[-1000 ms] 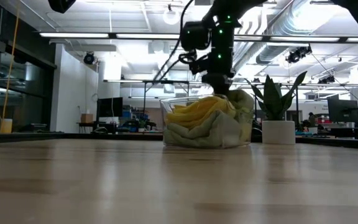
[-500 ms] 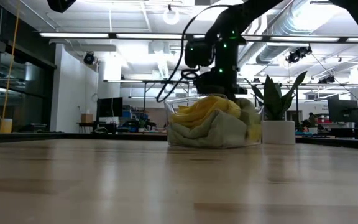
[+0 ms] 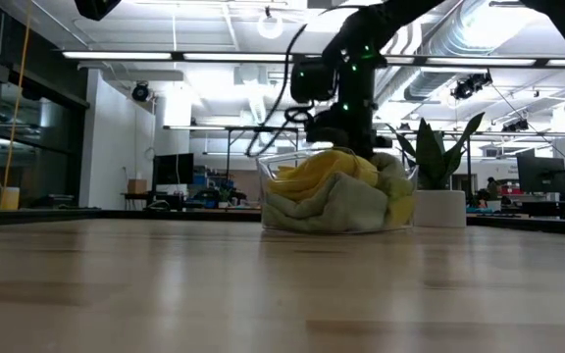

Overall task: Fold microfiber towels
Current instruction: Put the folded blue towel into the transparent bin, then return to Home Position

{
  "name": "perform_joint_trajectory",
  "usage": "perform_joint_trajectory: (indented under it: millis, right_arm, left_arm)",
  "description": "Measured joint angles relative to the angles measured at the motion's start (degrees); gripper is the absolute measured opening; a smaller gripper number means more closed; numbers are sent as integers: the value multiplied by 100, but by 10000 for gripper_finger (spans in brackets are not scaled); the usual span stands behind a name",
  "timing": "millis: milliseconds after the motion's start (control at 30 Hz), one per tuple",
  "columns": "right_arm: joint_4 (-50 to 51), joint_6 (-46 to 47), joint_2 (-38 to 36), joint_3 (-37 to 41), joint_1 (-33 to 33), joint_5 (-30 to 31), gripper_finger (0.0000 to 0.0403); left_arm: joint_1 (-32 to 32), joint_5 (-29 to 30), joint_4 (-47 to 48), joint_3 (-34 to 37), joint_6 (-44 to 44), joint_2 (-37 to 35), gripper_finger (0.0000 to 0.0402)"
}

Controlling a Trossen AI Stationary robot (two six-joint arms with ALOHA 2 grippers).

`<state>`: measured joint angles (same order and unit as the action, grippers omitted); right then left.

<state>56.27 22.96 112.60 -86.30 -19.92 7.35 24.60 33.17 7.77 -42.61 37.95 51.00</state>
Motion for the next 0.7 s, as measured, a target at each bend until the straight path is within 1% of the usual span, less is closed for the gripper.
perform_joint_trajectory:
  millis: [67,233,333,433,533,633,700]
  right_arm:
    - [172,-102,0,-176,4,16,84]
    - [916,-631,-8,-836,4,372,183]
    - [1155,-948,-72,-1259,2,408,221]
    - [1197,-1238,-199,-1502,36,405,237]
    - [1014,-1486,-489,-1422,149,358,239]
    - [455,-1542,-1068,-855,330,266,240]
    - [-238,-1379,-1633,-190,518,145,240]
  left_arm:
    - [0,0,17,0,-2,0,0]
    - [0,7,18,0,-26,0,0]
    - [0,35,18,0,-117,0,0]
    - [0,48,18,0,-197,0,0]
    - [0,50,20,0,-288,0,0]
    - [0,50,46,0,-405,0,0]
    - [0,50,47,0,-525,-11,0]
